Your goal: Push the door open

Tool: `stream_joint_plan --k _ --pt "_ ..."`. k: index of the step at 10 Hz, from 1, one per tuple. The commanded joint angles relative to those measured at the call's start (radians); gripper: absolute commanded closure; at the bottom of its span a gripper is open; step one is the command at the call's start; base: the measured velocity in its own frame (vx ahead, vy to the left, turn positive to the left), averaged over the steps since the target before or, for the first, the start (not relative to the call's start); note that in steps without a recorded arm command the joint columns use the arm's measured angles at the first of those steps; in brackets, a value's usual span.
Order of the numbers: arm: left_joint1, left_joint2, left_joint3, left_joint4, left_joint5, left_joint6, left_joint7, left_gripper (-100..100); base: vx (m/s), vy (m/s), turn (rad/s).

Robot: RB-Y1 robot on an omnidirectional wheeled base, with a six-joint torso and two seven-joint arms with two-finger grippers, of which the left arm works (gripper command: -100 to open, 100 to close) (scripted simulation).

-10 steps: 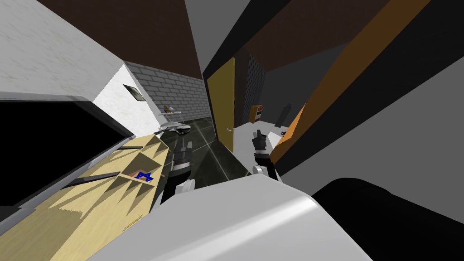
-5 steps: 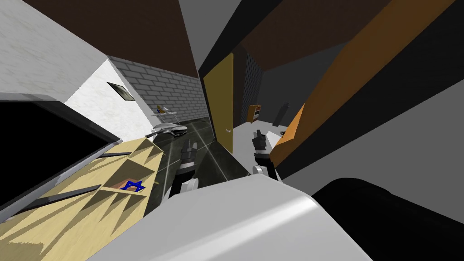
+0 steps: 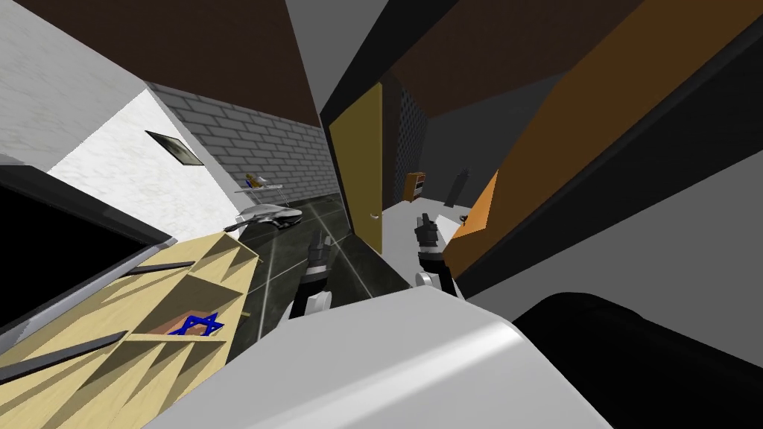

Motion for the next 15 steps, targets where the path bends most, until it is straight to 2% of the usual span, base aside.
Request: stream_joint_plan --k 1,6,7,15 --pt "-0.013 0.005 -0.014 0.033 0.006 -0.007 0.0 -100 0.085 0.055 -0.083" --pt "-0.062 0.02 -0.056 0.152 0.028 -0.033 0.001 -100 0.094 0.058 -0.105" --pt "-0.062 0.02 -0.056 0.152 0.028 -0.033 0.001 -100 0.049 0.03 -0.029" --pt "-0.147 0.037 -0.13 0.355 0.064 -0.078 0.003 -100 0.078 0.061 -0.104"
